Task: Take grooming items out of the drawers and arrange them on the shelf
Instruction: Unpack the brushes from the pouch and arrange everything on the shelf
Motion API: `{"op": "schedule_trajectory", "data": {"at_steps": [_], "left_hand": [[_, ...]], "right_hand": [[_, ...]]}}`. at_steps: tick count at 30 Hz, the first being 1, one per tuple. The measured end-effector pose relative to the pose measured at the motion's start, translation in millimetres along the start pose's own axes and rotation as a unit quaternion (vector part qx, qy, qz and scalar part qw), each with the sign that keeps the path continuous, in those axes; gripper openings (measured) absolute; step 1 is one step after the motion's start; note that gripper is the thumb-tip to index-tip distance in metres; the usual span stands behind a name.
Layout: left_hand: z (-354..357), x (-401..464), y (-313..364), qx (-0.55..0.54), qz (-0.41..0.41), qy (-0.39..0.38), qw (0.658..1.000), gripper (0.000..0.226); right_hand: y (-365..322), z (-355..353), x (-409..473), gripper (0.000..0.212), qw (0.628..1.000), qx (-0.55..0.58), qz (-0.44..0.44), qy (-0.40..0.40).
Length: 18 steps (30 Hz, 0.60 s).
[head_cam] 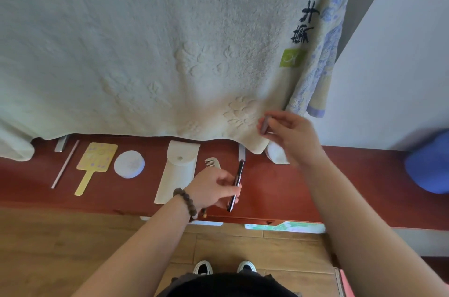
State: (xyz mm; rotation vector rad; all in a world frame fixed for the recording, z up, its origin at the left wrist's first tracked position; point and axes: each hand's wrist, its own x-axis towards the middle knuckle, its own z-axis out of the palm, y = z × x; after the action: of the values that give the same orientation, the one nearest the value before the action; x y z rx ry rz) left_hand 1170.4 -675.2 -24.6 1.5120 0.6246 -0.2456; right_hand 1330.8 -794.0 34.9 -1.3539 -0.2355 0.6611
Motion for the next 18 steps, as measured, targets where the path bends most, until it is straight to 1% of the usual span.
{"op": "schedule_trajectory", "data": {"at_steps": [2,4,6,10,12,13,15,16,18], "left_hand": [[4.7,-4.2,-13.9,-0.036,-0.017,0.015,0.999,0.01],[4.9,-1.5,-15.6,-0.062,-0.017,0.039,0.997,0.012],[4.0,5.1,-10.6,-0.085,-0.017,0.05,0.995,0.015],[3.7,18.4,-7.6,-0.117,-0.038,0.043,0.991,0.02],[6.8,24.8,-12.9,-0.107,-0.045,0.05,0.992,0.025],[9.4,27.9,-15.9,-0.099,-0.049,0.057,0.992,0.029],[16.6,34.6,-22.4,-0.069,-0.058,0.08,0.993,0.036],[20.8,37.2,-24.4,-0.035,-0.06,0.097,0.993,0.041],[28.0,43.6,-28.8,0.068,-0.048,0.139,0.987,0.048]], "right_hand": [[-8.2,-7.6,1.0,0.017,0.999,-0.048,-0.003,-0.016],[-0.9,-9.0,-3.8,0.016,0.996,-0.085,0.025,-0.032],[15.2,-7.0,-8.4,0.016,0.994,-0.093,0.057,-0.028],[49.2,-11.8,-6.1,0.014,0.993,-0.082,0.085,-0.004],[64.5,-16.1,-5.5,0.018,0.991,-0.08,0.108,-0.017],[71.2,-18.5,-6.0,0.023,0.988,-0.097,0.118,-0.026],[83.1,-24.1,-6.7,0.037,0.974,-0.185,0.124,-0.037],[88.8,-26.4,-6.7,0.041,0.964,-0.235,0.12,-0.04],[100.2,-30.3,-4.7,0.044,0.941,-0.319,0.104,-0.035]]}}
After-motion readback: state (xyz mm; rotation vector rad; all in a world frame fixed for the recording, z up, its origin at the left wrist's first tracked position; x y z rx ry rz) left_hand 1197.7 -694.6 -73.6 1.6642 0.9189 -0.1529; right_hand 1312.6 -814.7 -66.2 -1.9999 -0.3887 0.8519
